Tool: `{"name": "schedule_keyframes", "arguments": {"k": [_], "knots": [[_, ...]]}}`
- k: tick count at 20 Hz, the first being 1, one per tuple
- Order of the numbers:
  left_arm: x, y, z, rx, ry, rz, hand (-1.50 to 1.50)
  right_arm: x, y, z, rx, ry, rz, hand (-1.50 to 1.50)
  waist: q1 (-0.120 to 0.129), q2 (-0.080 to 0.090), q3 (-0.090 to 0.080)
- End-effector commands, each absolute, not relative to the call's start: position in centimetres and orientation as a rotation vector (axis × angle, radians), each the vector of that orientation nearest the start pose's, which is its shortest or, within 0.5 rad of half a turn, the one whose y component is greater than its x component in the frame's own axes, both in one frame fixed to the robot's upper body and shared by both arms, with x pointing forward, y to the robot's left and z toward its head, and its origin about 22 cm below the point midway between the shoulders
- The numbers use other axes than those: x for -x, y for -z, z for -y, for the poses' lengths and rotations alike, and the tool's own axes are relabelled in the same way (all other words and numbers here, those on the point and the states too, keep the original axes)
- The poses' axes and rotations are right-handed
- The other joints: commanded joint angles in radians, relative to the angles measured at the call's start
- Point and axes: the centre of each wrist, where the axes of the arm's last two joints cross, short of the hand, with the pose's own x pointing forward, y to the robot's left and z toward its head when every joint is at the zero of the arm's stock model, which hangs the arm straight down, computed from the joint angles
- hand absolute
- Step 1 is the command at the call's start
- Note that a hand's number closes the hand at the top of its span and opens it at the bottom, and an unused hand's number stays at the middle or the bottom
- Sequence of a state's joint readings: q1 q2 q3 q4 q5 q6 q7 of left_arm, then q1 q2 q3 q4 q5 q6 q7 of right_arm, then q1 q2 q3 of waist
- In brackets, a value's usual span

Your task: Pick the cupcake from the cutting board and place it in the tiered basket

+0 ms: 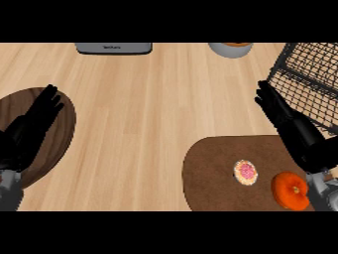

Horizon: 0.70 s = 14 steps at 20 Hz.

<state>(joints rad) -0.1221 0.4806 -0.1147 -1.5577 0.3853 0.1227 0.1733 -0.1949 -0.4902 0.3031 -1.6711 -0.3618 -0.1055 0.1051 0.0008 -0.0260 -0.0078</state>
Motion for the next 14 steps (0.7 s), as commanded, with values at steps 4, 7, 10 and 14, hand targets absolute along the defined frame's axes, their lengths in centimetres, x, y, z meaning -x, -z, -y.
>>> {"name": "schedule_keyframes", "arguments": {"k": [4,7,10,14], "knots": [[-23.8,-0.5,-27.7,-0.222,0.058,1.376,0.0,-28.7,-14.5,28.0,-0.103,-0.419,1.927,1.5,0.001,0.026,0.009],[-22.6,1.2,-28.8,-0.241,0.009,1.292,0.0,-28.8,-14.2,34.9,0.545,-0.371,1.756,1.5,-0.039,0.032,-0.002],[-21.3,3.2,-26.3,-0.254,0.015,1.304,0.0,-28.5,-9.2,34.2,0.262,0.204,1.723,-1.5,-0.02,0.029,0.01],[-20.3,5.1,-26.1,-0.245,0.016,1.303,0.0,-25.5,-8.1,35.5,0.139,0.163,1.873,-1.5,-0.011,0.024,0.008]]}}
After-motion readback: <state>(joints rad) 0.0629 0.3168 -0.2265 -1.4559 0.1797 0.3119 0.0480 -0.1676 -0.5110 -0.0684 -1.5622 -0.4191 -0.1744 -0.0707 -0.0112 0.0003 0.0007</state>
